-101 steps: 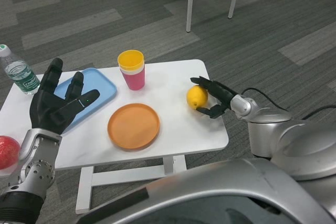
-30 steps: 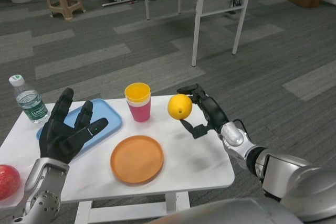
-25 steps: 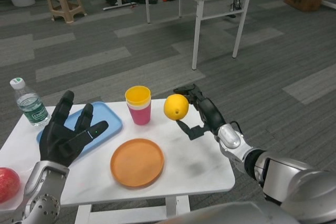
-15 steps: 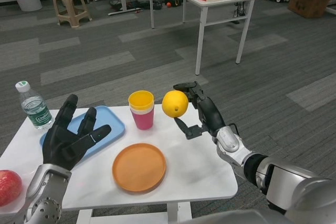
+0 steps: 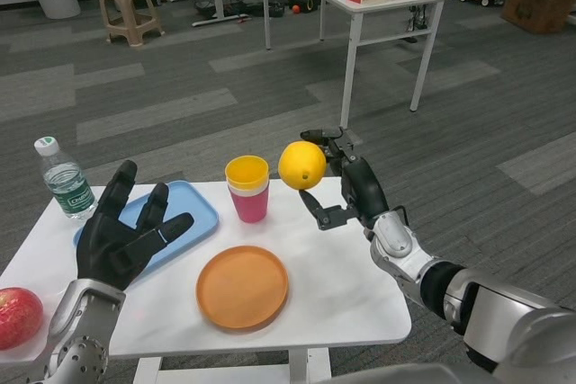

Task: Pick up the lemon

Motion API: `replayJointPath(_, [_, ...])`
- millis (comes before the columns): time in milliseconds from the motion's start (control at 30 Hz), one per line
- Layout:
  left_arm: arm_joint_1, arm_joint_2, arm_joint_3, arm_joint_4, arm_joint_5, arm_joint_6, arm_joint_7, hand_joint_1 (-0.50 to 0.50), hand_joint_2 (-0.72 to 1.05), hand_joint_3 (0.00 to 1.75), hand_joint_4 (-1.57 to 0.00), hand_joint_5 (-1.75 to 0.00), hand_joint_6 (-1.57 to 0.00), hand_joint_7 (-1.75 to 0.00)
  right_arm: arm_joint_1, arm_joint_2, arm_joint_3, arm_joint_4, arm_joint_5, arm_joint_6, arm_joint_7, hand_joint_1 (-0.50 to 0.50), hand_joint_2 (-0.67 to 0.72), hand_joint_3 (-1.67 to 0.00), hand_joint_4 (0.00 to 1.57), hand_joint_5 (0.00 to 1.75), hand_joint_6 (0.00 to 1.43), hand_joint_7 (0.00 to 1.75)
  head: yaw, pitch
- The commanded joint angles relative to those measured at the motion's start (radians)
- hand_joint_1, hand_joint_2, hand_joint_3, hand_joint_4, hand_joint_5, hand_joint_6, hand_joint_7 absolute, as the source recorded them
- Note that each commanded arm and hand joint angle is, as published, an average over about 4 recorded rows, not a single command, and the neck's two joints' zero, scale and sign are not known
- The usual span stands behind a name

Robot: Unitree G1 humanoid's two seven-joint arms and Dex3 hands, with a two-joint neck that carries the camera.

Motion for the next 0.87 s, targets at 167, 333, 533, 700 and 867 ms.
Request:
replayJointPath(167, [0.011,0.005,0.016,0.002,-0.003,-0.014,0.0,0.5,0.96,0.09,0.0,0.0,0.0,-0.07,0.005,-0.019,-0.022,-0.019,0.004,-0.019,-0.013,-0.46,-0.35,-1.59,0.03,0.97,0.37,1.4,0.005,-0.003])
replayJointPath(333, [0.011,0.005,0.018,0.001,0.0,-0.014,0.0,0.5,0.96,0.09,0.0,0.0,0.0,-0.07,0.005,-0.019,-0.02,-0.022,0.004,-0.02,-0.014,-0.46,-0.35,-1.59,0.03,0.97,0.37,1.4,0.009,-0.004])
replayJointPath(533, [0.011,0.005,0.02,0.001,0.002,-0.016,0.0,0.5,0.91,0.09,0.0,0.0,0.0,-0.07,0.005,-0.019,-0.02,-0.023,0.004,-0.02,-0.016,-0.46,-0.35,-1.59,0.03,0.97,0.37,1.4,0.013,-0.003])
replayJointPath(700, [0.011,0.004,0.019,0.002,-0.001,-0.02,0.0,0.5,0.12,0.09,0.0,0.0,0.0,-0.07,0.005,-0.019,-0.02,-0.024,0.004,-0.02,-0.017,-0.46,-0.35,-1.59,0.02,0.97,0.37,1.4,0.027,-0.004])
replayJointPath(867, [0.011,0.002,0.014,0.004,-0.007,-0.043,0.0,0.5,-0.67,0.09,0.0,0.0,0.0,-0.07,0.005,-0.019,-0.02,-0.025,0.004,-0.02,-0.018,-0.46,-0.35,-1.59,0.03,0.97,0.37,1.4,0.038,-0.005])
